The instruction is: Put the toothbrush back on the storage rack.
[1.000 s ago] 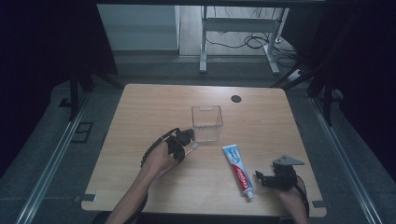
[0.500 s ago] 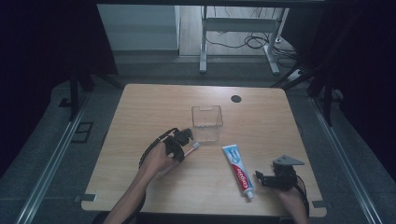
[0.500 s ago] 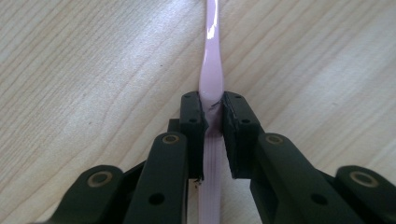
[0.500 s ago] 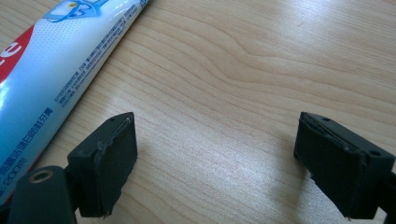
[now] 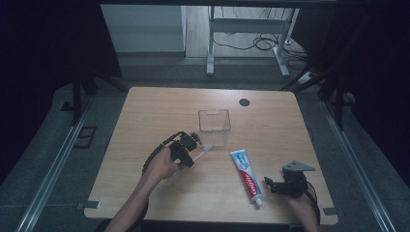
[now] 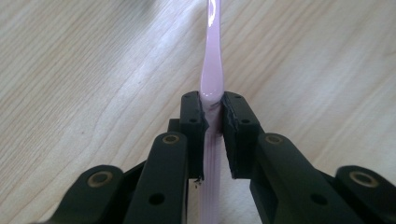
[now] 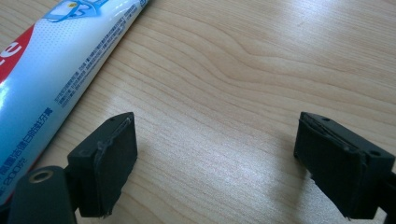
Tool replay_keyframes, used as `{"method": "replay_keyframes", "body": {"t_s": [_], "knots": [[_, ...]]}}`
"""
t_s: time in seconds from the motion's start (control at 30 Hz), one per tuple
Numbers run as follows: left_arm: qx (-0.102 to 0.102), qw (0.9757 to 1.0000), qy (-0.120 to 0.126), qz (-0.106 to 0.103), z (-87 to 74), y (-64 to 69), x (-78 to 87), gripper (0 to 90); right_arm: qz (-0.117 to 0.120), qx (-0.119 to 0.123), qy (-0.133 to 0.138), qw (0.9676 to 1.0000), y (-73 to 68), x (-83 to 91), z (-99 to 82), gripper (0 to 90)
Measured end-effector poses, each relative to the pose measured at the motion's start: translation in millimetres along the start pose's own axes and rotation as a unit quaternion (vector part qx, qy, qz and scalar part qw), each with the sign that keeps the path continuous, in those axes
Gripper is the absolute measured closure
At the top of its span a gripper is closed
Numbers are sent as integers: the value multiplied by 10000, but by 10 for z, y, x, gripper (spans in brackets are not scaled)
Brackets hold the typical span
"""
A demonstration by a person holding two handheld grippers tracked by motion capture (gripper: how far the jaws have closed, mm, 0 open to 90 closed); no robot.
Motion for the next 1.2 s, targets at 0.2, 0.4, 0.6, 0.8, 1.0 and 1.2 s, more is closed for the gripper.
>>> {"method": "replay_keyframes", "body": {"t_s": [0.2, 0.4, 0.6, 0.8, 1.0, 1.2], "knots": [[-92, 9995, 287, -42, 61, 80, 128, 794, 0, 8, 4, 10000, 1, -1, 1, 130], [-184, 9980, 595, -102, 126, 142, 247, 794, 0, 7, -5, 10000, 1, 1, -1, 130], [-218, 9959, 871, -68, 190, 145, 340, 794, 1, 16, 1, 10000, 2, 0, 1, 130], [-162, 9932, 1151, 25, 268, 114, 419, 794, 2, 15, 2, 10000, 2, 0, 1, 130], [-125, 9902, 1388, 95, 339, 73, 480, 794, -1, 5, 2, 10000, 0, 0, 0, 130], [-40, 9852, 1711, 127, 441, 14, 575, 794, -1, 1, -1, 10000, 0, 0, 0, 130]]}}
Point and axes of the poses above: each handheld gripper's, and its own axes: x roughly backward along the jaws, z roughly out of its top, y roughly to its right, the point moved 9 cm from there along -x, roughly forward along the jaws, and after that the axes turned 4 degrees about -x, right-handed, at the moved point
